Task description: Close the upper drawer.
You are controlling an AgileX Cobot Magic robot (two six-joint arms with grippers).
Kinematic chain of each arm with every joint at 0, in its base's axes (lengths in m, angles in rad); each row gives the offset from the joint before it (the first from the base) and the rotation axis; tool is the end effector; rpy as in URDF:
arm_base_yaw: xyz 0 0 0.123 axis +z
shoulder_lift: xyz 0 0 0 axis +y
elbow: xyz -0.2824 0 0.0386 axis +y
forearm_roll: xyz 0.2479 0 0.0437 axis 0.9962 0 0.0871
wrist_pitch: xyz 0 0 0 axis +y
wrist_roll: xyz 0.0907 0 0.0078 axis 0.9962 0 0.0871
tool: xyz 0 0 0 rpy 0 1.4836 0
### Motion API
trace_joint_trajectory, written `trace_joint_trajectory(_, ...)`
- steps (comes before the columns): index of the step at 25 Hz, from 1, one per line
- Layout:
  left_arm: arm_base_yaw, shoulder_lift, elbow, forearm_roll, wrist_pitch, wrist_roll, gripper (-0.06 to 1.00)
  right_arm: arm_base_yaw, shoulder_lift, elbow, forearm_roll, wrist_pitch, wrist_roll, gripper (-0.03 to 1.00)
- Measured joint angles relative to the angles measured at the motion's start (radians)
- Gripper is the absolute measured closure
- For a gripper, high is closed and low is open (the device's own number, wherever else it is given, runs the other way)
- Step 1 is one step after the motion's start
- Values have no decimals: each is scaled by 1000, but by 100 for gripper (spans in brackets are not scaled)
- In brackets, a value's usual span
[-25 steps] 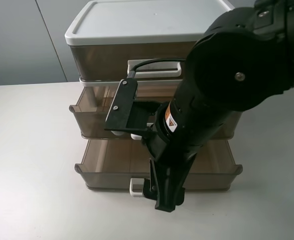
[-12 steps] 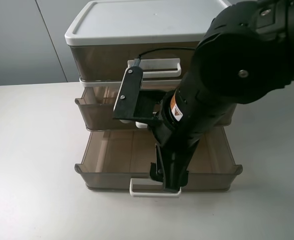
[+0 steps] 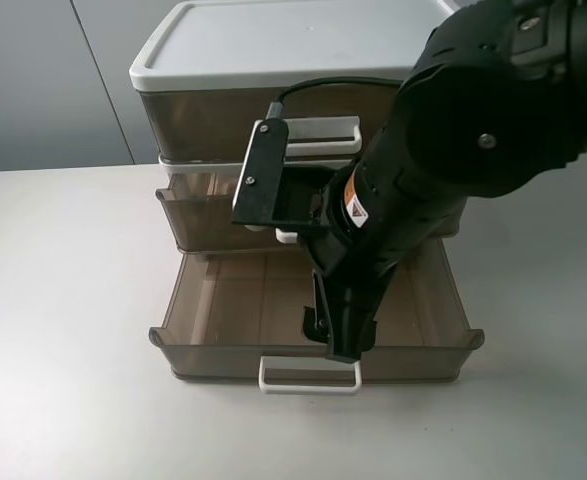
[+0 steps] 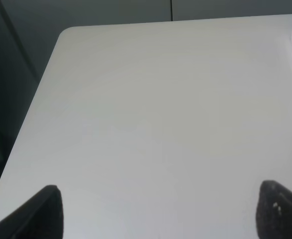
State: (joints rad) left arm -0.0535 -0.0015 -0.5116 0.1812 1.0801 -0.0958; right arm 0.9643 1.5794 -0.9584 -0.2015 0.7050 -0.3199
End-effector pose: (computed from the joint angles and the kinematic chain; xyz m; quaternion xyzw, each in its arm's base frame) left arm -0.0072 0.0149 0.2799 -0.0230 0.8511 0.0516 0.5220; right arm 0.1797 0.2383 0.2113 -0.6395 0.7470 -0.0209 0.1803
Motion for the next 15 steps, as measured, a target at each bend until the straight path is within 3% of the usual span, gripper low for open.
trace_joint_trajectory(9,0,0,0,0,0,0,20,-26,67,-48,-78,-35,3,30)
trace_joint_trajectory(15,0,0,0,0,0,0,20,-38,73,-54,-129,-64,65,30)
